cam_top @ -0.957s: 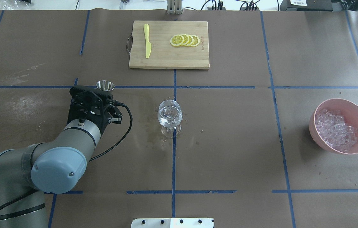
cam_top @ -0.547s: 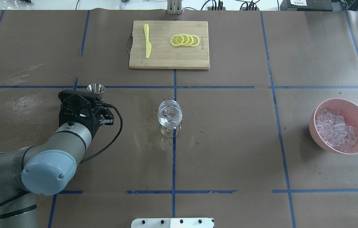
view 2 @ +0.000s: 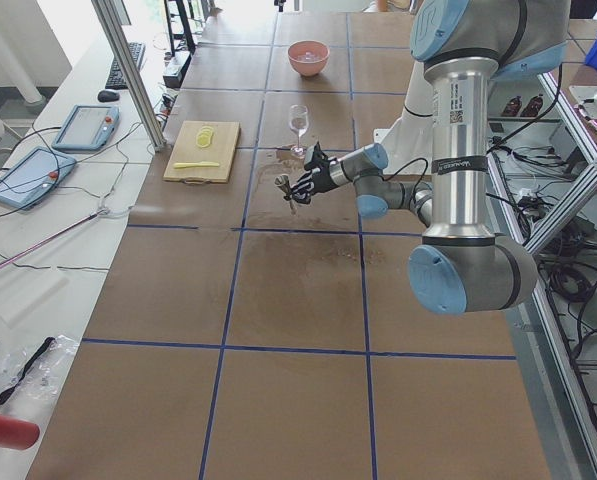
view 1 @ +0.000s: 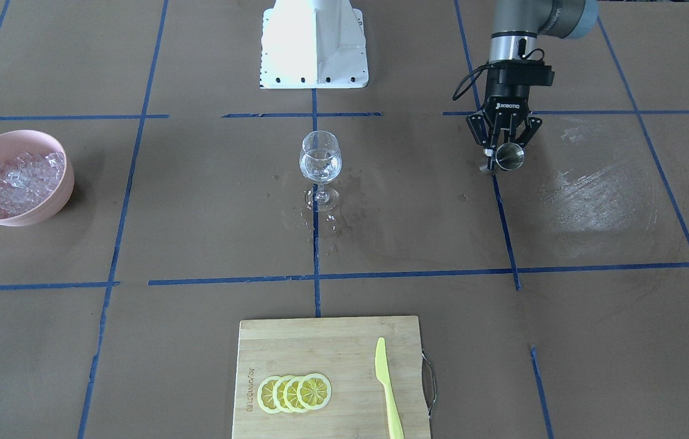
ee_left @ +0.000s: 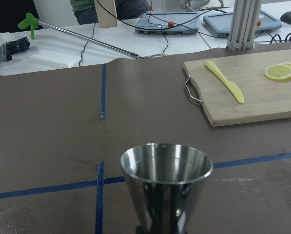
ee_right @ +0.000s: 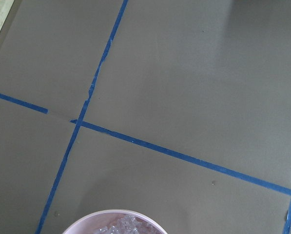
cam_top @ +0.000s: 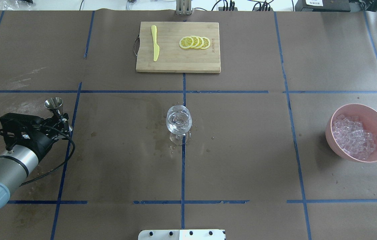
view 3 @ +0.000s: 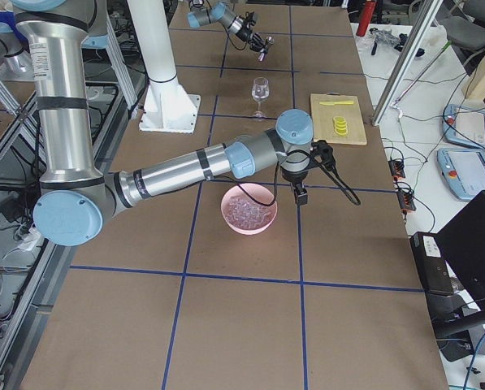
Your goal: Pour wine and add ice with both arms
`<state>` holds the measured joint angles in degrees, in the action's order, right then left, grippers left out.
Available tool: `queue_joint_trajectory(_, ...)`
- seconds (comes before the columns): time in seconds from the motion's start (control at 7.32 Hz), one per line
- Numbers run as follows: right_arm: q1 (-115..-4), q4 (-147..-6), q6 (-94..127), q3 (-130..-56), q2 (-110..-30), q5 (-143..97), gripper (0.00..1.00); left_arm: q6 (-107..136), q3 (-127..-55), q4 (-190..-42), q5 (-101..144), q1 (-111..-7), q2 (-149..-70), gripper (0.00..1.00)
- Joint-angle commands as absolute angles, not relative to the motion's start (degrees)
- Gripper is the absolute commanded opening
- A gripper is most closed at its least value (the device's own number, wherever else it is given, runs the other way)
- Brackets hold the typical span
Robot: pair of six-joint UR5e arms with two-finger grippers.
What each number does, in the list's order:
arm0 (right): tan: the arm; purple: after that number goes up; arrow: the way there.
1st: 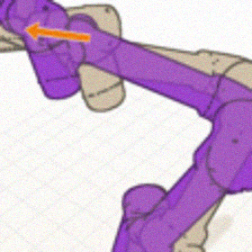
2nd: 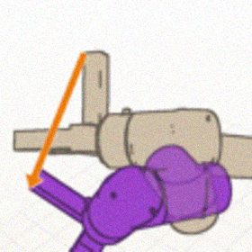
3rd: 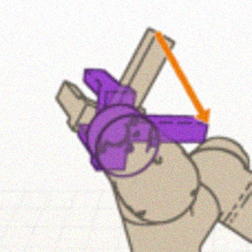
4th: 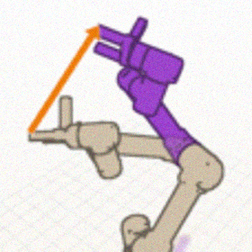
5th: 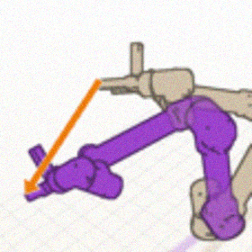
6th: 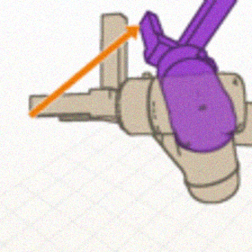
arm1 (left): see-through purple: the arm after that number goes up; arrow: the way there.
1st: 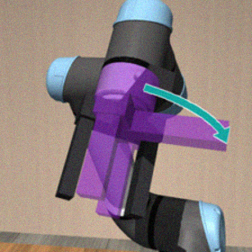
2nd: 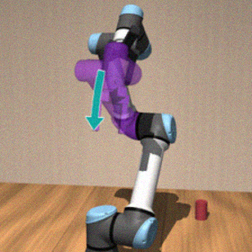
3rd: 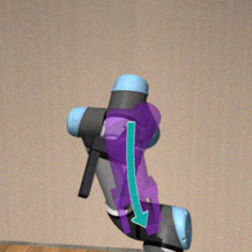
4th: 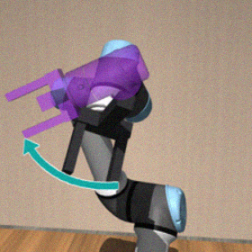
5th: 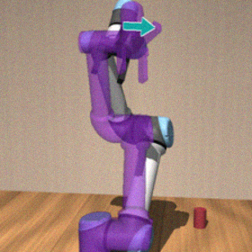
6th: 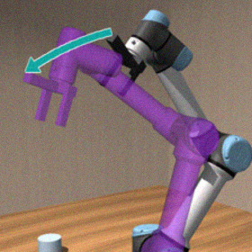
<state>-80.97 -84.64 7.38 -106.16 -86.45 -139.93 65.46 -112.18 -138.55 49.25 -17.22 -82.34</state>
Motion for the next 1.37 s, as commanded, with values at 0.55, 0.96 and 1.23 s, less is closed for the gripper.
queue_joint_trajectory(0.55,-80.5,-84.6,7.4,-105.6,-86.4,-140.0,1.00,74.5,-105.6,-147.9,43.5,-11.9,-75.5,0.00)
queue_joint_trajectory(0.96,-80.5,-84.6,7.4,-105.6,-86.5,-140.0,1.00,77.1,-102.9,-148.2,30.3,-8.5,-75.7,0.00)
queue_joint_trajectory(1.23,-80.5,-84.6,7.4,-105.6,-86.5,-140.0,1.00,79.1,-100.0,-148.2,24.9,-6.8,-75.7,0.00)
